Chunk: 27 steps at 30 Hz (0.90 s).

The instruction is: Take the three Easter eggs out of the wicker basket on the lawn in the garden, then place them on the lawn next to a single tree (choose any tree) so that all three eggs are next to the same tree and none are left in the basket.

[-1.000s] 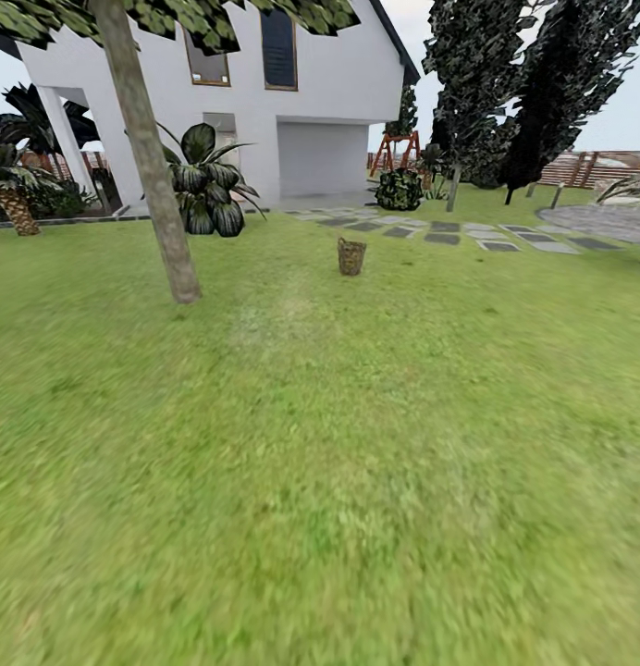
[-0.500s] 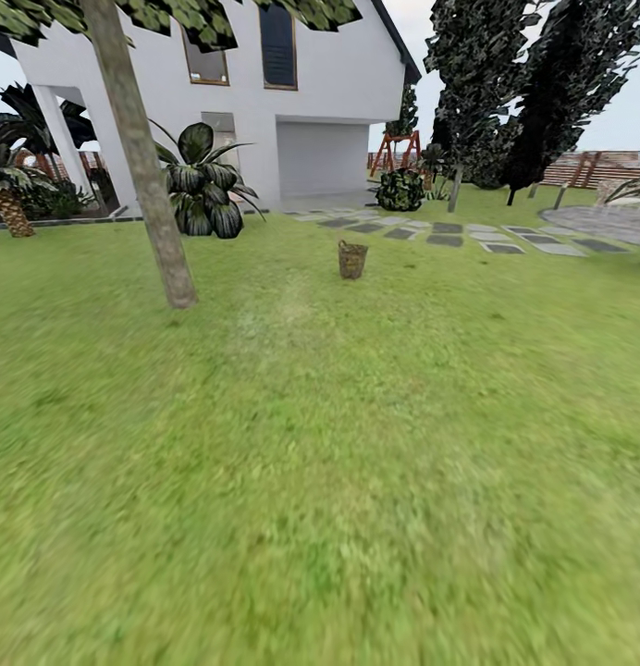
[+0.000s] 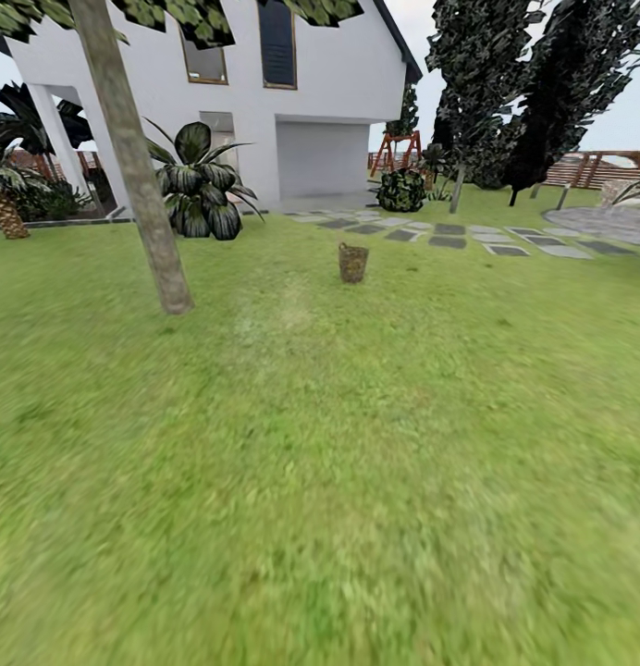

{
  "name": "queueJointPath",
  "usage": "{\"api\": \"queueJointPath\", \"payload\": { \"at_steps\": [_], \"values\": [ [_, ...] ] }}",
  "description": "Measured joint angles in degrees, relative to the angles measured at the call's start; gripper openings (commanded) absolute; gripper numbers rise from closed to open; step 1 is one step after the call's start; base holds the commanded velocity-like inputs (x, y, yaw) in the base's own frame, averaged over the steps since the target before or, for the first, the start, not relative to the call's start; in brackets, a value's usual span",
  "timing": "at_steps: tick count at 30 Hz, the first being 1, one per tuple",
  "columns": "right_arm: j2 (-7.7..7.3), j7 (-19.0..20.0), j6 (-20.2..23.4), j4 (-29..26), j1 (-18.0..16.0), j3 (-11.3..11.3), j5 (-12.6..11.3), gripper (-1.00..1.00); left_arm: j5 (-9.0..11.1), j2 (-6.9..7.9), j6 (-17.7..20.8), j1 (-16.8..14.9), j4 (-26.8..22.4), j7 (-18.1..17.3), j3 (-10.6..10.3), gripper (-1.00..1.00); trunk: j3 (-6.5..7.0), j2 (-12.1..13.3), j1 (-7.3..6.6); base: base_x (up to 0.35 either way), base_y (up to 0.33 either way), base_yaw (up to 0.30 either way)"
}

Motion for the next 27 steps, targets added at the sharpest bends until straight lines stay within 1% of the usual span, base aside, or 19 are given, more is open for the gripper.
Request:
{"api": "queueJointPath", "payload": {
  "at_steps": [27],
  "values": [
    [-0.03, 0.0, 0.0, 0.0, 0.0, 0.0, -0.1, 1.0, 0.0, 0.0, 0.0, 0.0, 0.0, 0.0, 0.0, 1.0, 0.0, 0.0, 0.0, 0.34, 0.0, 0.0]
  ]
}}
